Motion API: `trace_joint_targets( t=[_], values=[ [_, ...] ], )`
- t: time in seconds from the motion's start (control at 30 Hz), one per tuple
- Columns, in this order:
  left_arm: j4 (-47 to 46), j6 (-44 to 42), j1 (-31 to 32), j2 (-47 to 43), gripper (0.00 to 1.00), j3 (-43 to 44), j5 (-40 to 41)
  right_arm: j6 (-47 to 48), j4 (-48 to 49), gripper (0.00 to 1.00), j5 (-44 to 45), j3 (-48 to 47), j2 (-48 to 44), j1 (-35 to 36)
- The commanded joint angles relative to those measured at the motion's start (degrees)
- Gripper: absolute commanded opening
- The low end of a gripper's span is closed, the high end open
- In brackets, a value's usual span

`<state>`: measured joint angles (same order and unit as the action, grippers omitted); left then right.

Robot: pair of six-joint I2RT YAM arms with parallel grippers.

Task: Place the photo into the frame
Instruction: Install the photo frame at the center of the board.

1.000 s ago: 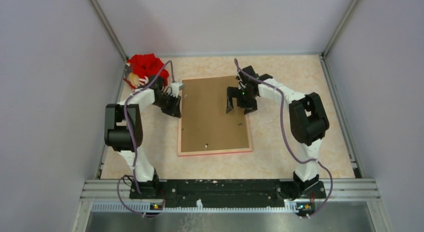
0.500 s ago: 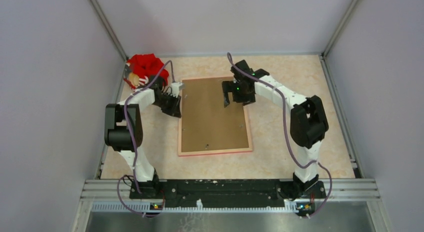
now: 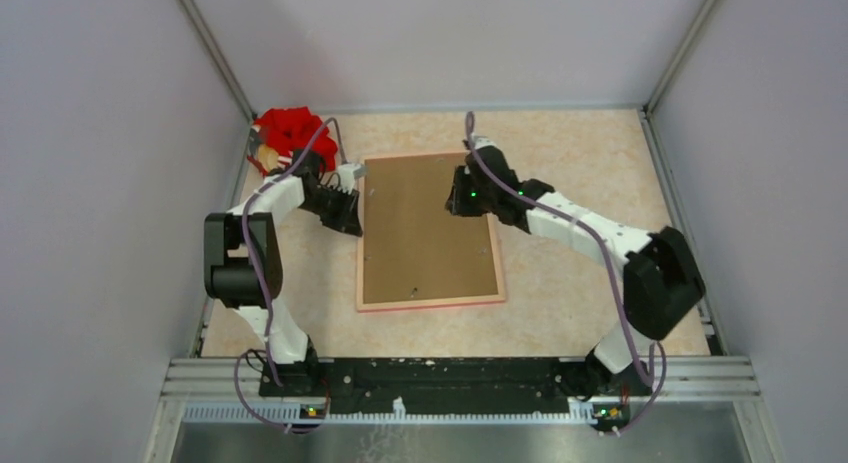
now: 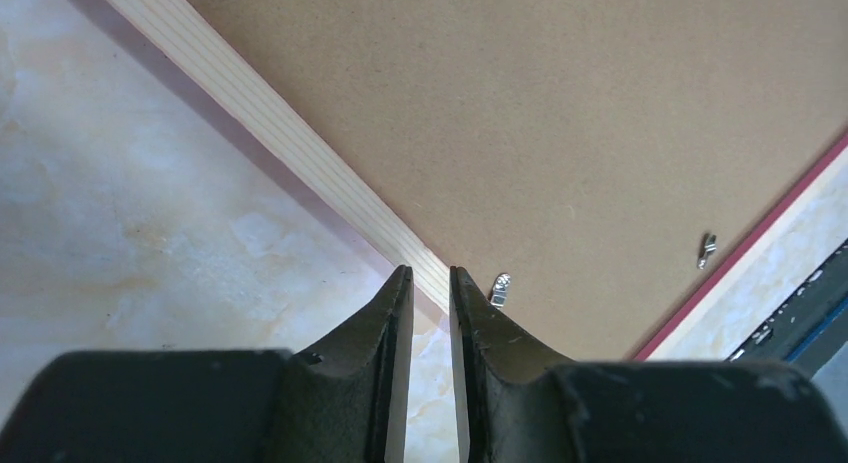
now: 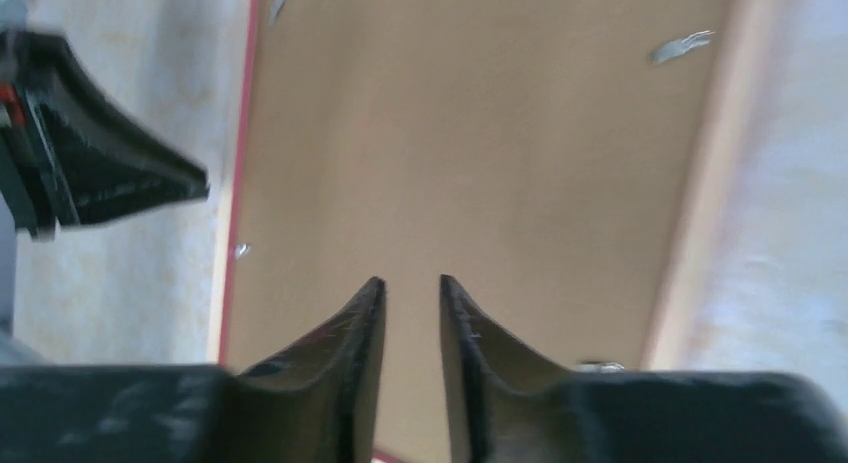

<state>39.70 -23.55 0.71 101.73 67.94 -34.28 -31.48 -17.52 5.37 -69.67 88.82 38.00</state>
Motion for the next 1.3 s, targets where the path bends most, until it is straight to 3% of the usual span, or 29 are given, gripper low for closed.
trace_joint_targets(
  t=[0.0,0.07,0.4,0.6,0.87,1.27],
  values=[
    [1.2,-0.2,-0.3,-2.2,0.26,1.7,-4.5,-5.8,5.3,0.11,-11.6,-2.6,8.2,4.8],
    [0.6,0.4,-0.4,-1.7,0.26,1.6,-4.5,-9.5,12.5,0.00,-18.3,-0.8,10.4,5.6],
    [-2.4,1.8,-3.1,-0.5,0.24,0.5,-2.7,-12.5,22.7,0.00,-20.6,-5.5,24.7,14.4],
    [-2.5,0.8,-4.1,0.4,0.24,0.1,-4.3,-12.3,21.7,0.00,-20.1,-11.8,31.1,17.2],
    [-2.5,0.5,-4.1,2.4,0.27,-0.2,-8.1,-12.6,22.2,0.00,-18.5,-13.4,34.4,17.9],
    [-2.8,-0.2,-4.1,5.0,0.27,-0.2,-6.3,-11.4,20.3,0.00,-17.4,-16.4,37.4,17.9]
  ],
)
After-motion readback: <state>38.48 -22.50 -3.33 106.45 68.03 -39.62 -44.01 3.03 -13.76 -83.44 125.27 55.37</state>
